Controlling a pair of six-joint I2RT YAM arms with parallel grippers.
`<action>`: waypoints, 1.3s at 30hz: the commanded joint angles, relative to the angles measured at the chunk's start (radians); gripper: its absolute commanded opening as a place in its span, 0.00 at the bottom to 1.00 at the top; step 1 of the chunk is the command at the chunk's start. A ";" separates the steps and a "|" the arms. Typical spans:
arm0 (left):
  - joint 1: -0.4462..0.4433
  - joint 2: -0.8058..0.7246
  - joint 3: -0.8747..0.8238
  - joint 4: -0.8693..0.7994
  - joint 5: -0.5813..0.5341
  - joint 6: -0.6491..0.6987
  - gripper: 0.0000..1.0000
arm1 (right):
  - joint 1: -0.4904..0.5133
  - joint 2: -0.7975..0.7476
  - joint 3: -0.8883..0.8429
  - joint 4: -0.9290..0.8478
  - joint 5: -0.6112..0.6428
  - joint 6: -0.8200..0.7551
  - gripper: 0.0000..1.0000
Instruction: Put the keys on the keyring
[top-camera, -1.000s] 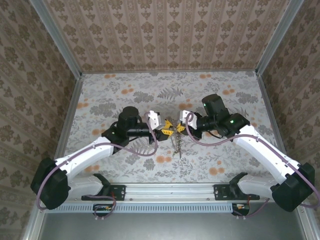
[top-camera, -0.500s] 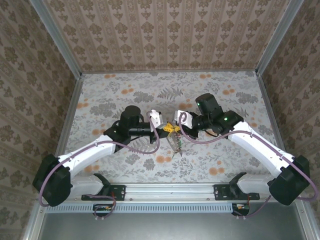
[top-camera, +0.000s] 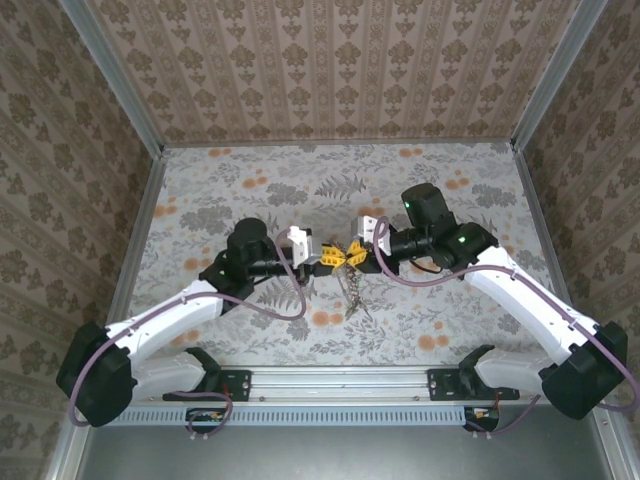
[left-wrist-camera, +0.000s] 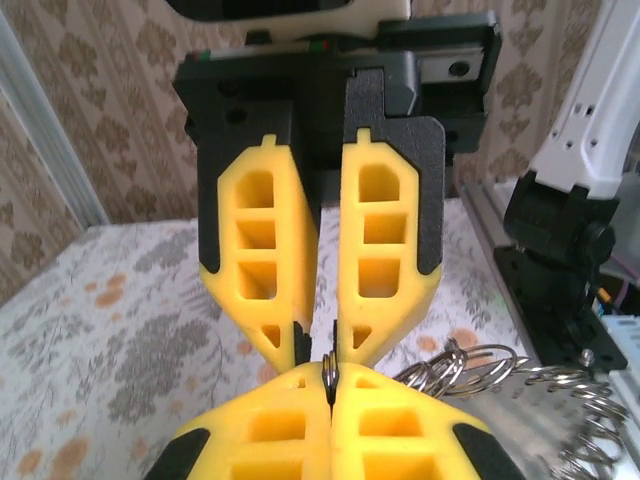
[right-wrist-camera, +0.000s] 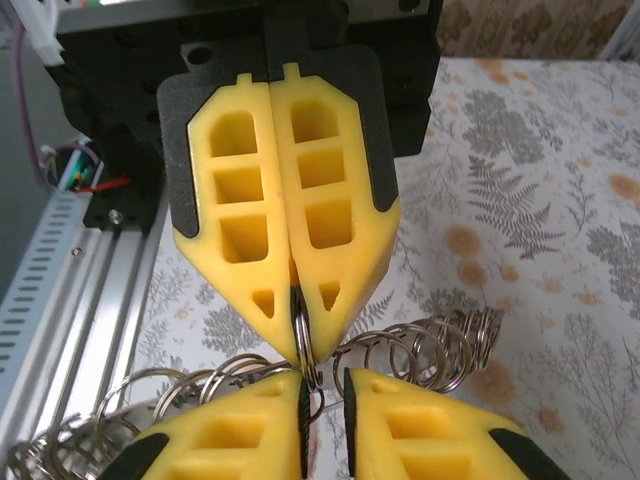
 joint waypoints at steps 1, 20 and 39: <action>0.022 -0.022 -0.027 0.215 0.088 -0.076 0.00 | -0.016 -0.020 -0.016 0.026 -0.084 0.021 0.22; 0.042 0.134 -0.085 0.756 0.104 -0.346 0.00 | -0.010 0.006 -0.054 0.194 -0.135 0.111 0.21; 0.043 0.148 -0.093 0.824 0.122 -0.393 0.00 | -0.032 -0.153 -0.214 0.306 -0.071 0.187 0.32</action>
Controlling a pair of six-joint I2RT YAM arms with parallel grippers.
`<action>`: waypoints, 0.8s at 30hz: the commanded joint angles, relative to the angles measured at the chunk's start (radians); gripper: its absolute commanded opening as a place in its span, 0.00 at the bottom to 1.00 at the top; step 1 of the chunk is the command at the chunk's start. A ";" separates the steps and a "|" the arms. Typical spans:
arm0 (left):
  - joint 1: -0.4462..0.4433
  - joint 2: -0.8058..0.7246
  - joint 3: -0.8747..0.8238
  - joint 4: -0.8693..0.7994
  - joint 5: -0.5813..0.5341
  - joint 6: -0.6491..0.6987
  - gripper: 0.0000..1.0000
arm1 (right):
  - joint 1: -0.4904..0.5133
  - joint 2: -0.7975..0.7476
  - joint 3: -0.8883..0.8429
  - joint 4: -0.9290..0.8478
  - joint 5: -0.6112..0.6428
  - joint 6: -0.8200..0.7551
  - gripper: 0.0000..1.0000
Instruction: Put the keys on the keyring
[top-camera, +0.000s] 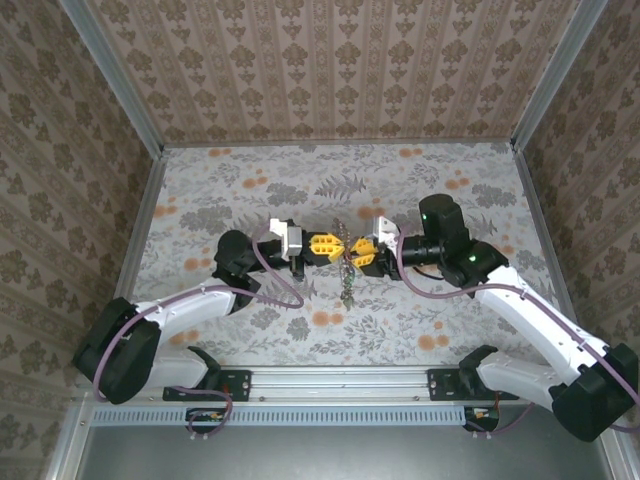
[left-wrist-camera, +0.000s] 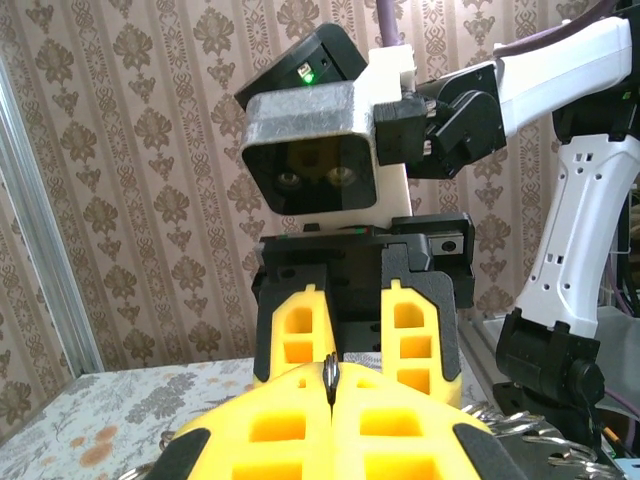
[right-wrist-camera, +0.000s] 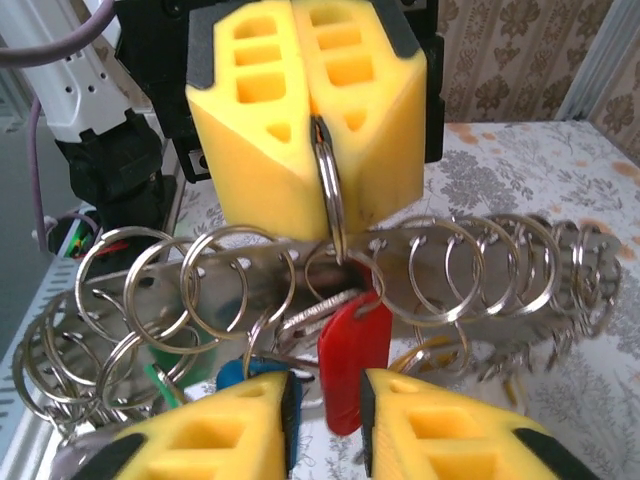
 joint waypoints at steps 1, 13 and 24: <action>0.005 -0.004 0.000 0.093 0.030 -0.033 0.00 | -0.005 -0.028 -0.038 0.044 -0.040 0.016 0.35; 0.009 0.006 0.028 0.097 0.160 -0.061 0.00 | 0.072 -0.028 -0.182 0.381 0.040 0.183 0.34; 0.047 -0.051 0.000 0.098 0.278 -0.060 0.00 | 0.125 -0.065 -0.255 0.455 0.055 0.243 0.39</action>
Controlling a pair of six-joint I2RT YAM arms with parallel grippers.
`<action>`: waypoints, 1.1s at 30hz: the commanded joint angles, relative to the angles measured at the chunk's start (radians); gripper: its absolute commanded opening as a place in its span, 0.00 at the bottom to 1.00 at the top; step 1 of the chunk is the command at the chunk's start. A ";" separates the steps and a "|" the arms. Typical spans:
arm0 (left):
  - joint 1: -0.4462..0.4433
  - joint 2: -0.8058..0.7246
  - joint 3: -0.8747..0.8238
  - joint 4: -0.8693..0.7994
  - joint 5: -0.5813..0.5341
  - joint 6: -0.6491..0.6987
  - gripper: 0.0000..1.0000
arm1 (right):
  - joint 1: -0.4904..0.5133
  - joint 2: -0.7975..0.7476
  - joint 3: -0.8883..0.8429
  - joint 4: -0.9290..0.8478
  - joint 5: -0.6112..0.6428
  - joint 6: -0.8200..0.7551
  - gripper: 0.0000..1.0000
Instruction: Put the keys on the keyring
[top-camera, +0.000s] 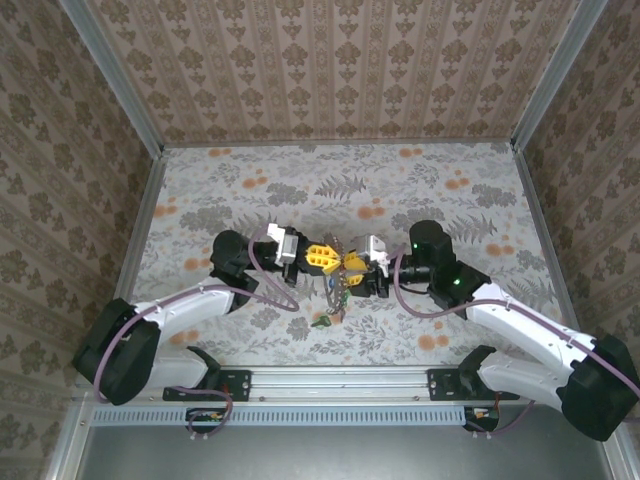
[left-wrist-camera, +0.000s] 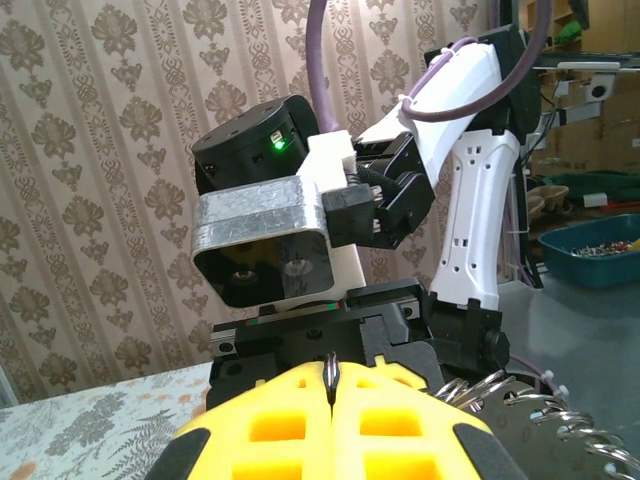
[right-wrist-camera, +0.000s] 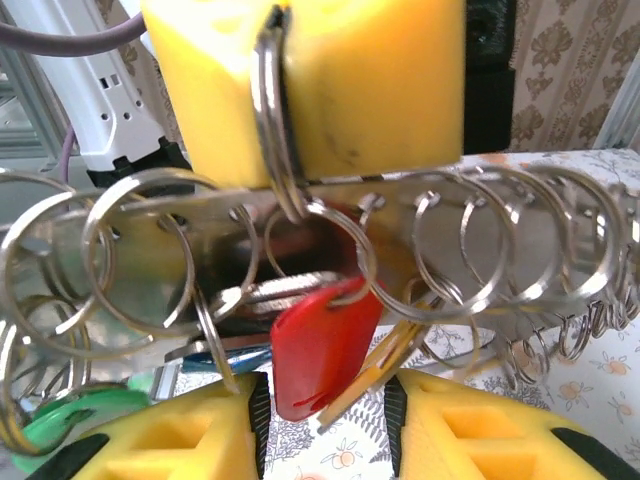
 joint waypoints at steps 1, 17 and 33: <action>0.020 -0.045 0.002 0.061 0.077 -0.026 0.00 | 0.003 -0.050 -0.026 0.048 0.021 0.028 0.38; 0.030 -0.165 0.095 -0.516 0.226 0.288 0.00 | -0.023 -0.249 -0.122 -0.089 0.124 -0.118 0.44; 0.004 -0.175 0.257 -1.139 0.106 0.708 0.00 | 0.018 -0.163 -0.065 0.007 0.066 -0.104 0.36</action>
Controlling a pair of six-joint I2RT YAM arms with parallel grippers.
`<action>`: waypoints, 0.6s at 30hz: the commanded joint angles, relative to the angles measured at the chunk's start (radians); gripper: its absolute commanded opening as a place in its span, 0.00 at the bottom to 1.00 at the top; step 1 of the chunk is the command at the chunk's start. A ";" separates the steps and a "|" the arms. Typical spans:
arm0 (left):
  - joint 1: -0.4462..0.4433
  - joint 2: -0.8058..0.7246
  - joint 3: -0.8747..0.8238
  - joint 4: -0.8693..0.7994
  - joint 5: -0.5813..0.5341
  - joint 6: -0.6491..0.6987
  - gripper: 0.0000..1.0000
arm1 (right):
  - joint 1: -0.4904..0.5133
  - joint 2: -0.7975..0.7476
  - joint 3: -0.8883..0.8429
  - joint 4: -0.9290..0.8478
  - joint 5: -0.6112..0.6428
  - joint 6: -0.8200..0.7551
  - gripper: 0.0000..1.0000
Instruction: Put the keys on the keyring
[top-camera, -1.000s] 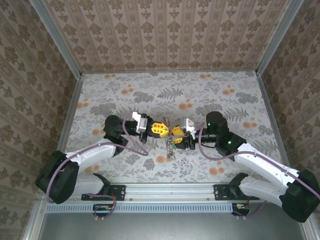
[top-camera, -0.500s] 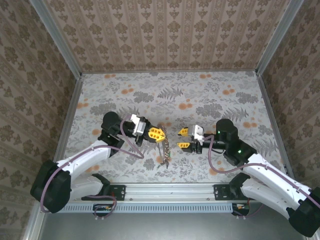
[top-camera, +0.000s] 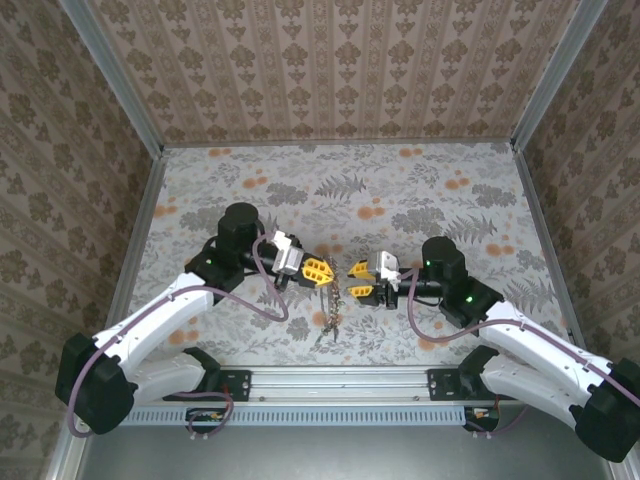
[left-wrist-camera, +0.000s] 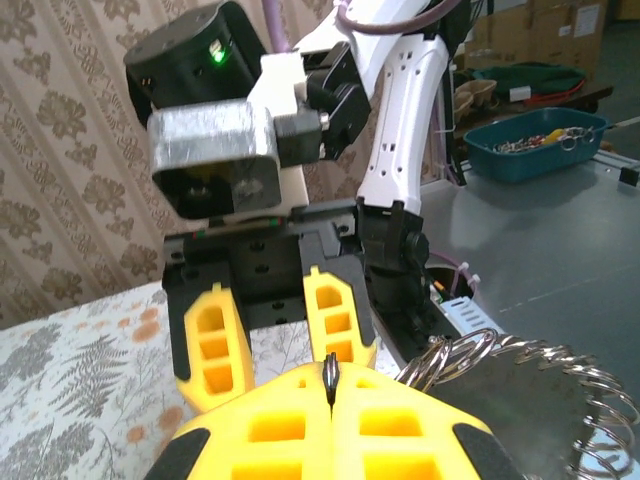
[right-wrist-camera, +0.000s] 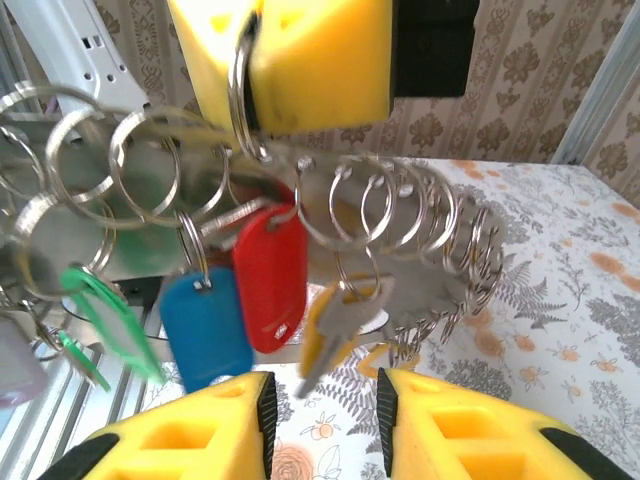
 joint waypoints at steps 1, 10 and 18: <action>-0.007 -0.003 0.034 -0.044 -0.014 0.068 0.00 | 0.004 -0.014 0.048 -0.008 -0.003 -0.039 0.36; -0.002 0.022 0.063 -0.052 -0.013 0.092 0.00 | 0.027 0.070 0.116 0.032 -0.066 -0.013 0.32; 0.001 0.028 0.079 -0.050 -0.029 0.115 0.00 | 0.078 0.092 0.069 0.135 0.003 0.023 0.32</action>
